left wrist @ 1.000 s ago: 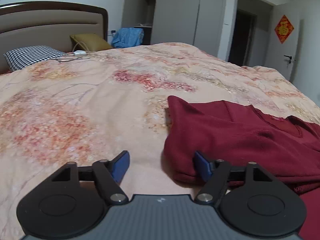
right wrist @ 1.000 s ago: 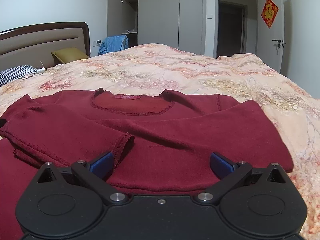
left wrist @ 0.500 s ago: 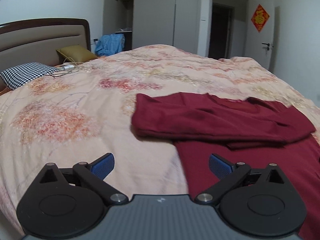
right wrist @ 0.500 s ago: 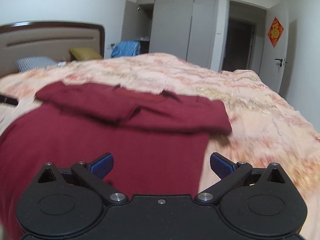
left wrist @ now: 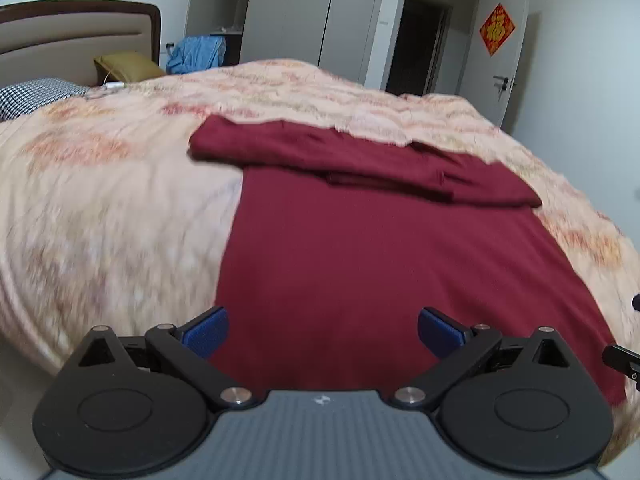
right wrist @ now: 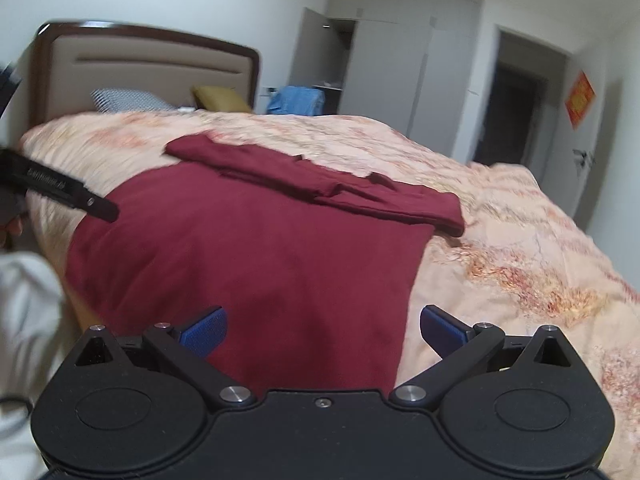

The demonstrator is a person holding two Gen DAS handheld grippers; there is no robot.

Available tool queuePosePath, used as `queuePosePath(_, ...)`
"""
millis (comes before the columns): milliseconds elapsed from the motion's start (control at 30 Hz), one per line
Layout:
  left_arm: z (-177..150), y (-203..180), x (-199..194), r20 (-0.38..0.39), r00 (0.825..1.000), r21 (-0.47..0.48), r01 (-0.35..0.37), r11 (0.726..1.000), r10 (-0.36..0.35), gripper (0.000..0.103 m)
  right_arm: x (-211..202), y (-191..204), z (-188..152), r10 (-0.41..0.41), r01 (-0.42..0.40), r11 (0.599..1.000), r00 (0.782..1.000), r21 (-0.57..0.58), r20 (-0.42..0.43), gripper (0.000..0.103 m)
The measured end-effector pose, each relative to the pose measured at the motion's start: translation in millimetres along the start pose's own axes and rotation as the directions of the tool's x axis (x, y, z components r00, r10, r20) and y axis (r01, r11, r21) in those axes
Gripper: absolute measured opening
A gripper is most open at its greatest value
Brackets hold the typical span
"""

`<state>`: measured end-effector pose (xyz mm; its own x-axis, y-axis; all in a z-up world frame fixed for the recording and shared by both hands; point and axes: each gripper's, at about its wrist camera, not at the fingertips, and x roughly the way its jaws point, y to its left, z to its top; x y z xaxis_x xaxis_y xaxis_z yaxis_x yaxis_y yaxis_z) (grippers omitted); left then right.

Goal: Fold small clothes
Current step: 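Grasp the folded edge with the left gripper and fold it toward the collar, then grasp the red sweater edge with the right gripper and lift it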

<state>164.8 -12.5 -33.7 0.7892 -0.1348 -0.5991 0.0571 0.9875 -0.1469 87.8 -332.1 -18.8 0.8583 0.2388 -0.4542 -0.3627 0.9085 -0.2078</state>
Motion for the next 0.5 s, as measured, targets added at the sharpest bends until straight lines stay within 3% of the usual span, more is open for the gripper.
queuePosePath(100, -17.8, -1.6, -13.0, -0.023, 1.0, -0.022, -0.007, 1.0, 0.006, 0.103, -8.6, 14.7, -13.6, 0.033, -0.032, 0.993, 0.999, -0.111, 0.01, 0.103)
queuePosePath(233, -32.5, 3.0, -32.3, -0.03, 0.999, -0.043, -0.038, 0.998, 0.037, 0.103, -16.5, 33.3, -34.5, 0.134, -0.121, 0.953, 0.991, -0.279, 0.028, 0.102)
queuePosePath(333, -39.5, 6.5, -47.2, -0.014, 0.997, -0.056, -0.075, 0.996, 0.074, 0.103, -15.0, 47.9, -44.2, 0.126, -0.101, 0.911, 0.991, -0.399, 0.035, 0.102)
queuePosePath(500, -45.2, 16.4, -62.6, -0.005, 0.995, -0.122, -0.104, 0.987, 0.104, 0.103, 4.2, 66.3, -53.5, 0.027, 0.015, 0.85, 0.997, -0.526, 0.072, 0.102)
